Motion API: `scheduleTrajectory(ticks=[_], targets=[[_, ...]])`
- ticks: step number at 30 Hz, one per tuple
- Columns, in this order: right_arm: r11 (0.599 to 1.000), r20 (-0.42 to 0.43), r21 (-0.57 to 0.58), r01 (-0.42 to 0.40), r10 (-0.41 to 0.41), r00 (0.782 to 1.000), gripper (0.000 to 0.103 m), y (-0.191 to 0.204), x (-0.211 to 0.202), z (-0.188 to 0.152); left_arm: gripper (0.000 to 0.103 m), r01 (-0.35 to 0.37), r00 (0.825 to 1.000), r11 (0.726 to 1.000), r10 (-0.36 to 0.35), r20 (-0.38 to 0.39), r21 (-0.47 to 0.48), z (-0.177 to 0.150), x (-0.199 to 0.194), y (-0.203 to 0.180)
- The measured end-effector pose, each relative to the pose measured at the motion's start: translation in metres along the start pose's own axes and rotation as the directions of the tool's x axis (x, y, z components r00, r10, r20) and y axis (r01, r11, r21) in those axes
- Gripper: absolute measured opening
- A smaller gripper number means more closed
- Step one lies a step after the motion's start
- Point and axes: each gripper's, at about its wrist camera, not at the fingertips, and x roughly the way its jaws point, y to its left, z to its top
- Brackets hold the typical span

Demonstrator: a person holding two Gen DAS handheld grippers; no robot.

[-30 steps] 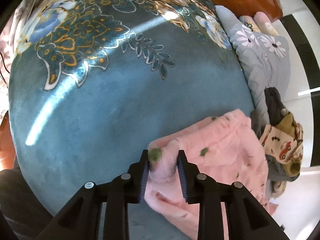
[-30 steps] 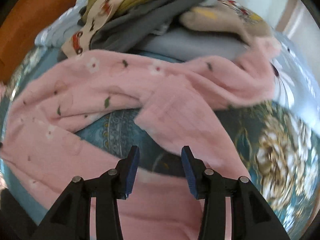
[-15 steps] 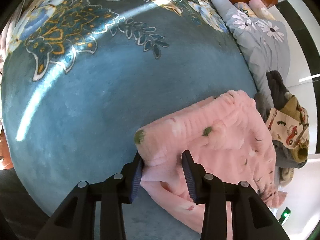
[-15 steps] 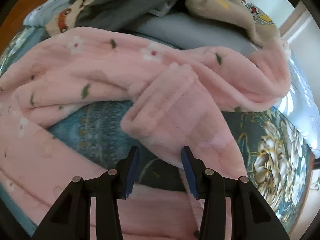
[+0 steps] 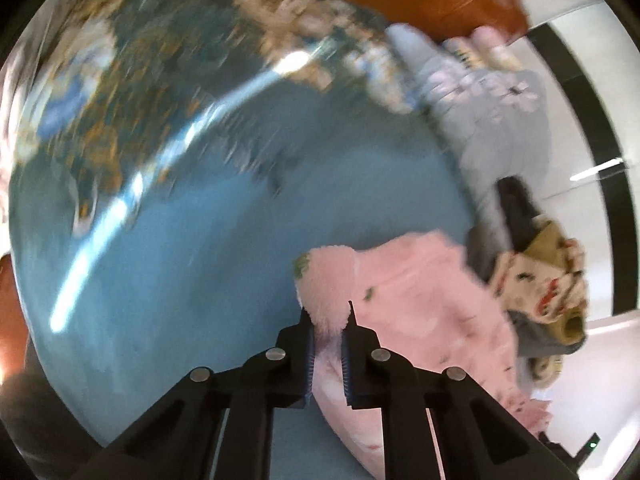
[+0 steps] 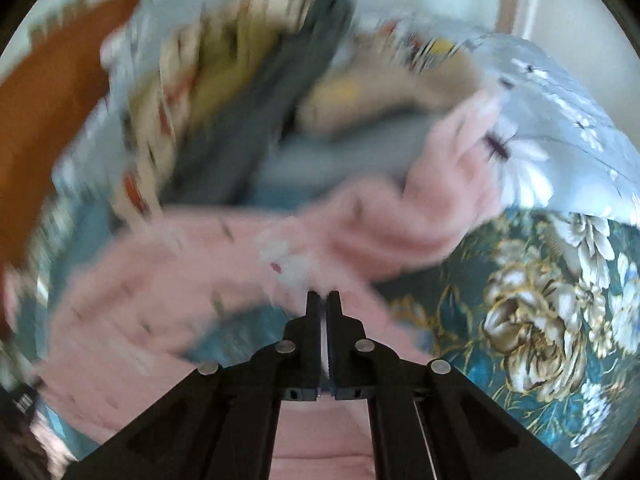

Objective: Fold clothes

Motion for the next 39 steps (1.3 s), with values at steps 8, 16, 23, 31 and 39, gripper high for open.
scheduleTrajectory(ticks=[8, 16, 23, 31, 39], targets=[[0.978, 0.273, 0.200, -0.059, 0.002, 0.962, 0.002, -0.054, -0.131, 0.021, 0.011, -0.008, 0.999, 0.997, 0.005, 0.044, 0.072, 0.037, -0.022, 0.002], [0.818, -0.052, 0.546, 0.179, -0.181, 0.982, 0.002, -0.174, -0.069, -0.130, 0.012, -0.113, 0.993, 0.993, 0.113, -0.021, 0.033, 0.040, 0.000, 0.053], [0.727, -0.083, 0.655, 0.209, -0.206, 0.975, 0.002, -0.213, -0.080, -0.167, 0.011, -0.058, 0.998, 0.998, 0.058, 0.015, -0.031, 0.046, -0.007, 0.056], [0.707, -0.114, 0.641, 0.299, -0.298, 0.948, 0.001, -0.234, -0.103, -0.187, 0.011, -0.061, 0.997, 0.996, 0.059, 0.043, 0.065, 0.058, -0.019, 0.037], [0.631, -0.255, 0.667, 0.395, -0.305, 0.918, 0.001, -0.250, -0.093, -0.244, 0.011, -0.124, 0.992, 0.991, 0.122, -0.035, -0.052, 0.038, 0.003, 0.087]])
